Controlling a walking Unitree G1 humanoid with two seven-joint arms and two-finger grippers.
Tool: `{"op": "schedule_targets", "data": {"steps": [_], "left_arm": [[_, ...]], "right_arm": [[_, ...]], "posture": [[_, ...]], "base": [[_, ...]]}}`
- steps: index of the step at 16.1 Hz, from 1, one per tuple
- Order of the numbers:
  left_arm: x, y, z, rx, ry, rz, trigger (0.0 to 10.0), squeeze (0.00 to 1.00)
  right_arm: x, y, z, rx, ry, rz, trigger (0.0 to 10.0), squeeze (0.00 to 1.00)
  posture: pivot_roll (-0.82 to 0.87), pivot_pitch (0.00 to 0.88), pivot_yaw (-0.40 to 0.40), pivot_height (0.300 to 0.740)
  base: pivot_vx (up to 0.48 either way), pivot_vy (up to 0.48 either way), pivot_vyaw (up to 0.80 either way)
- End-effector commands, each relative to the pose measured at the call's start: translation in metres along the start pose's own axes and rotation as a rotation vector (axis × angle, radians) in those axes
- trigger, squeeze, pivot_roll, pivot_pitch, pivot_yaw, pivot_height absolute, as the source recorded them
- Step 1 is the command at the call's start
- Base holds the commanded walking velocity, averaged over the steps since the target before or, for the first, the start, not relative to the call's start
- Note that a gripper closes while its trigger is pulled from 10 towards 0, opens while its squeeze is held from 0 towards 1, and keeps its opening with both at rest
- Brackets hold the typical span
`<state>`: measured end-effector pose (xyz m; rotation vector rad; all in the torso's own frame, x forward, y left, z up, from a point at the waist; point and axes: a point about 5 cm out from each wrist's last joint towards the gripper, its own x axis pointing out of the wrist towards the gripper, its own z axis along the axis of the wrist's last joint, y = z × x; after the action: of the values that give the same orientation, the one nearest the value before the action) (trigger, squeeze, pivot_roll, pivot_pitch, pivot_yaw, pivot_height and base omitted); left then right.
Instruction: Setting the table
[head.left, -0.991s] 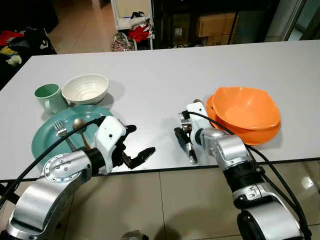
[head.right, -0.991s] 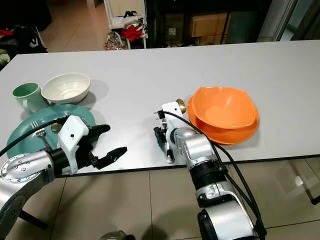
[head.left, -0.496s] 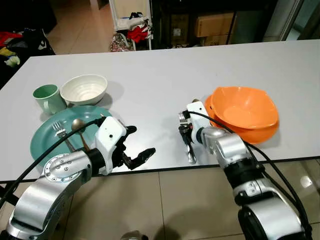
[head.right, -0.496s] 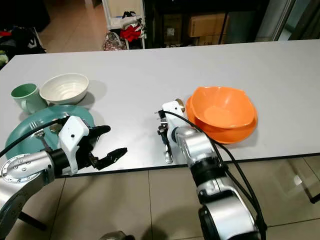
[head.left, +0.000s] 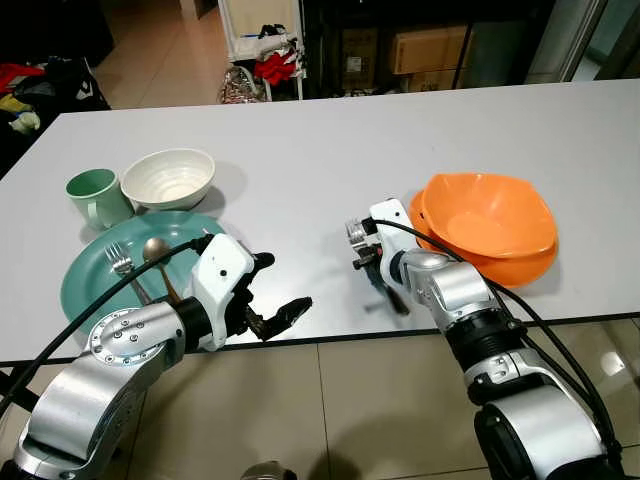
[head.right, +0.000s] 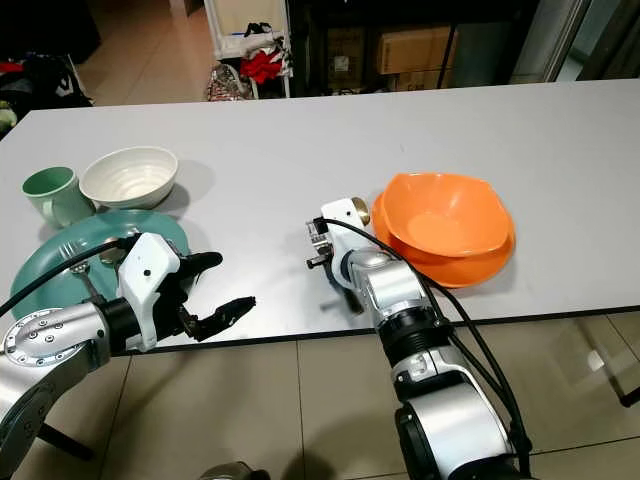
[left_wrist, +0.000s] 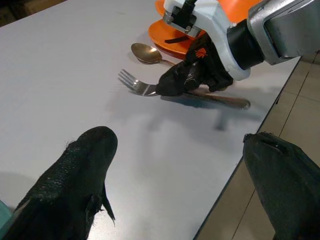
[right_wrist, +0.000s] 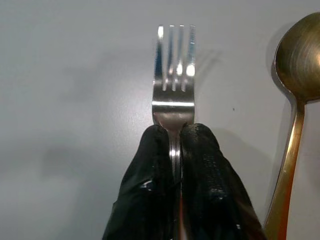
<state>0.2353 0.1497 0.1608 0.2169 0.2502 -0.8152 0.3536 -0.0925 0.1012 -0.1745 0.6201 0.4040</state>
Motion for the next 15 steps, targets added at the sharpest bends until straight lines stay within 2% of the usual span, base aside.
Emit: {"op": "schedule_targets", "data": {"steps": [1, 2, 3, 5, 6, 7, 10, 13, 14, 15], "left_arm": [[0.000, 0.001, -0.001, 0.000, 0.013, 0.000, 10.0, 0.00], [0.000, 0.001, -0.001, 0.000, 0.013, 0.001, 10.0, 0.00], [0.000, 0.002, 0.000, 0.002, 0.013, 0.005, 10.0, 0.00], [0.000, 0.002, -0.001, 0.004, 0.012, 0.006, 10.0, 0.00], [0.000, 0.003, -0.001, 0.005, 0.012, 0.008, 10.0, 0.00], [0.000, 0.003, -0.001, 0.006, 0.011, 0.009, 10.0, 0.00], [0.001, 0.005, 0.000, 0.010, 0.008, 0.021, 10.0, 0.00], [0.002, 0.009, 0.000, 0.010, -0.002, 0.031, 10.0, 0.00], [0.003, 0.009, 0.001, 0.010, -0.003, 0.031, 10.0, 0.00], [0.005, 0.010, 0.002, 0.012, -0.011, 0.032, 10.0, 0.00]], "right_arm": [[0.002, 0.001, -0.003, 0.003, 0.023, 0.011, 1.2, 0.00], [0.002, 0.001, -0.002, 0.002, 0.016, 0.013, 1.6, 0.00], [0.001, 0.001, 0.001, 0.003, 0.008, 0.015, 1.6, 0.00], [0.001, 0.000, 0.003, 0.006, 0.001, 0.015, 1.3, 0.00], [0.001, 0.000, 0.004, 0.009, -0.004, 0.014, 0.5, 0.00], [0.001, -0.001, 0.005, 0.011, -0.009, 0.012, 0.3, 0.00], [-0.003, -0.003, 0.015, 0.019, -0.051, 0.005, 0.0, 0.00], [-0.025, -0.017, 0.062, 0.042, -0.253, 0.007, 0.0, 0.00], [-0.029, -0.019, 0.067, 0.043, -0.272, 0.005, 0.0, 0.00], [-0.040, -0.031, 0.080, 0.036, -0.319, -0.021, 0.0, 0.00]], "posture": [[0.10, 0.000, 0.071, 0.740], [0.10, 0.000, 0.071, 0.740], [0.10, 0.000, 0.071, 0.740], [0.10, 0.000, 0.070, 0.740], [0.10, 0.000, 0.070, 0.740], [0.09, 0.000, 0.070, 0.740], [0.09, 0.000, 0.069, 0.740], [0.07, 0.000, 0.077, 0.740], [0.07, 0.000, 0.077, 0.740], [0.07, 0.000, 0.078, 0.740]], "base": [[0.000, 0.000, 0.00], [0.000, 0.000, 0.00], [0.000, 0.000, 0.00], [0.000, 0.000, 0.00], [0.000, 0.000, 0.00], [0.000, 0.000, 0.00], [0.000, 0.000, 0.00], [0.000, 0.000, 0.00], [0.000, 0.000, 0.00], [0.000, 0.000, 0.00]]}}
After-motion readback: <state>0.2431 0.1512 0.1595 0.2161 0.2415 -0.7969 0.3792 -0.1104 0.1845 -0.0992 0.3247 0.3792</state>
